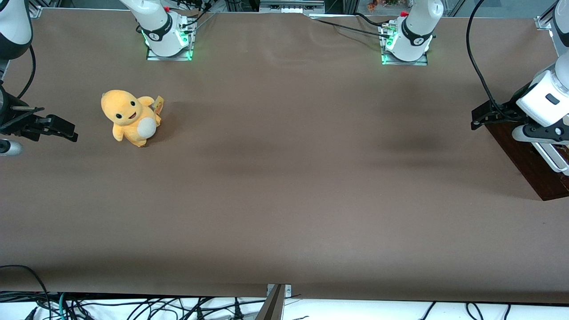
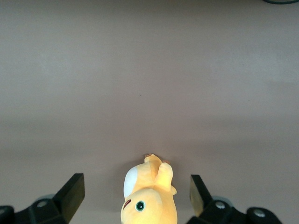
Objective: Open lower drawer with left arm only
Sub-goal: 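Swing the open left gripper toward the wooden drawer cabinet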
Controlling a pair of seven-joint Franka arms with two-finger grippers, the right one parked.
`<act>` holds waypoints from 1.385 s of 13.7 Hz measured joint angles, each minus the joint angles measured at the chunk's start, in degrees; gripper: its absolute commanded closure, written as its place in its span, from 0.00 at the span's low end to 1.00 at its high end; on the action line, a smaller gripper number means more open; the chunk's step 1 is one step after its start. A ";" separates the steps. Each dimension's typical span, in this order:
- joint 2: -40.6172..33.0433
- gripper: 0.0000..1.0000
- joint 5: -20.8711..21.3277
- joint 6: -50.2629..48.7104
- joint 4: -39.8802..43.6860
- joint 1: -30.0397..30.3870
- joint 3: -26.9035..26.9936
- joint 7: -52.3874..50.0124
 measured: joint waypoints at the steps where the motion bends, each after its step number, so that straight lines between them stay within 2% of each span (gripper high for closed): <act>1: 0.34 0.00 0.00 0.00 0.00 0.00 0.00 -0.37; 9: 5.62 0.00 0.00 -0.87 -0.19 -0.66 -0.38 -7.85; 11: 6.84 0.00 1.39 -1.68 -0.24 -0.95 -0.55 -7.97; 14: 9.65 0.00 7.46 -3.83 -0.35 -1.20 -0.56 -10.22; 19: 17.11 0.00 22.64 -9.00 -0.51 -6.97 -0.77 -18.13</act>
